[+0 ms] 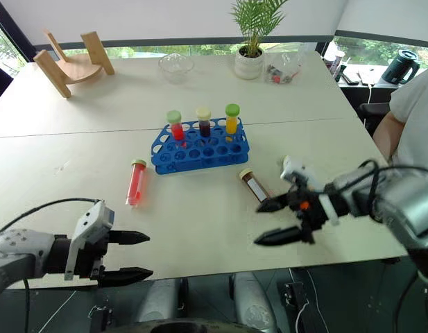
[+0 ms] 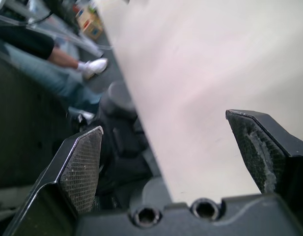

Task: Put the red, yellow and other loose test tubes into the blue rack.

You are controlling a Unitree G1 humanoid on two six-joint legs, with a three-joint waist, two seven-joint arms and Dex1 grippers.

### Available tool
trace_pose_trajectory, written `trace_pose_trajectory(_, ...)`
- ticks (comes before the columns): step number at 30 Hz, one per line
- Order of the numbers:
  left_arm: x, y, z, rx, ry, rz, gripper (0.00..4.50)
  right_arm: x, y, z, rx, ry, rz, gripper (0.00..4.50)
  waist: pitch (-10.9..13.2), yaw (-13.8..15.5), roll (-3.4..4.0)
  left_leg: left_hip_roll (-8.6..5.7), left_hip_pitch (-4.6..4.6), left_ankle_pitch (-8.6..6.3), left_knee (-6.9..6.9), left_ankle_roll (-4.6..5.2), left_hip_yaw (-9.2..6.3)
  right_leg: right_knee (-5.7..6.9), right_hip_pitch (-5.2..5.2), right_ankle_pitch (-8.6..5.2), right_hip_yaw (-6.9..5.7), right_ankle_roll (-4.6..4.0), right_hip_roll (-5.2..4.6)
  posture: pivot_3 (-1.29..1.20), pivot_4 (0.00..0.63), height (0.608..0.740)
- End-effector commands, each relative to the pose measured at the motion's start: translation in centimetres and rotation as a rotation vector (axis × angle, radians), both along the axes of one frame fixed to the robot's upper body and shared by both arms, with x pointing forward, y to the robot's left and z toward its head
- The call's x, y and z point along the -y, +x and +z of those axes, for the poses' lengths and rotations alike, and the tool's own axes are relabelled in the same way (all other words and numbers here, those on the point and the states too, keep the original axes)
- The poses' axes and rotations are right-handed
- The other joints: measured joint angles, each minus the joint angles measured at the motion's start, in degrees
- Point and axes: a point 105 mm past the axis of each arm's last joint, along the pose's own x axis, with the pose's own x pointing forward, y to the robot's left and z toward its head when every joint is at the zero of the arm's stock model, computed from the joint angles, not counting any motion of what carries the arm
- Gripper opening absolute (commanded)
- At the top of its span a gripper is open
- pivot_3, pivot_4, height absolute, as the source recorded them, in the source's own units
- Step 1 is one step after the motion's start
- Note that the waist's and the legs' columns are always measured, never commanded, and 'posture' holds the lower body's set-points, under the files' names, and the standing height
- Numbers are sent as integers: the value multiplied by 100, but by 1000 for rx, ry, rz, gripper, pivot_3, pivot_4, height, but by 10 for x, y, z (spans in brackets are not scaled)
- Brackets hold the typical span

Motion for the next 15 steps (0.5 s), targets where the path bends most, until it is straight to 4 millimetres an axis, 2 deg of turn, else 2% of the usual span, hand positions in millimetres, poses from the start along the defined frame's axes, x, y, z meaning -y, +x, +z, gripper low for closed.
trace_pose_trajectory(1,-7,18,33,135,25,-48,4436,8,22,47,94,44,-64,4446,1,3,1,0,0,0,-1,0,0,-1,-2,1,0,-2,0,0,150,740)
trace_pose_trajectory(2,-8,23,42,167,32,-61,4436,10,33,55,122,42,-94,4446,1,3,1,0,1,0,0,0,1,-2,0,1,-1,-3,0,0,150,740)
trace_pose_trajectory(4,-13,34,63,250,61,-86,4436,22,69,61,209,-59,-214,4446,1,-5,-2,0,-4,0,-2,0,6,-4,-6,0,-1,-2,-1,0,150,740)
trace_pose_trajectory(7,-19,43,81,326,96,-114,4436,46,111,51,226,-265,-382,4446,1,-33,-3,1,-10,0,-16,0,17,-10,-22,1,5,0,-2,0,150,740)
trace_pose_trajectory(11,-20,49,96,401,124,-162,4436,60,136,25,99,-431,-485,4446,7,-29,7,0,-17,-1,-32,2,27,-5,-41,12,10,21,-2,0,150,740)
trace_pose_trajectory(15,-18,52,100,449,129,-167,4436,68,144,-2,-12,-552,-511,4446,13,-25,16,1,-36,-3,-39,5,26,-2,-63,12,9,23,1,0,150,740)
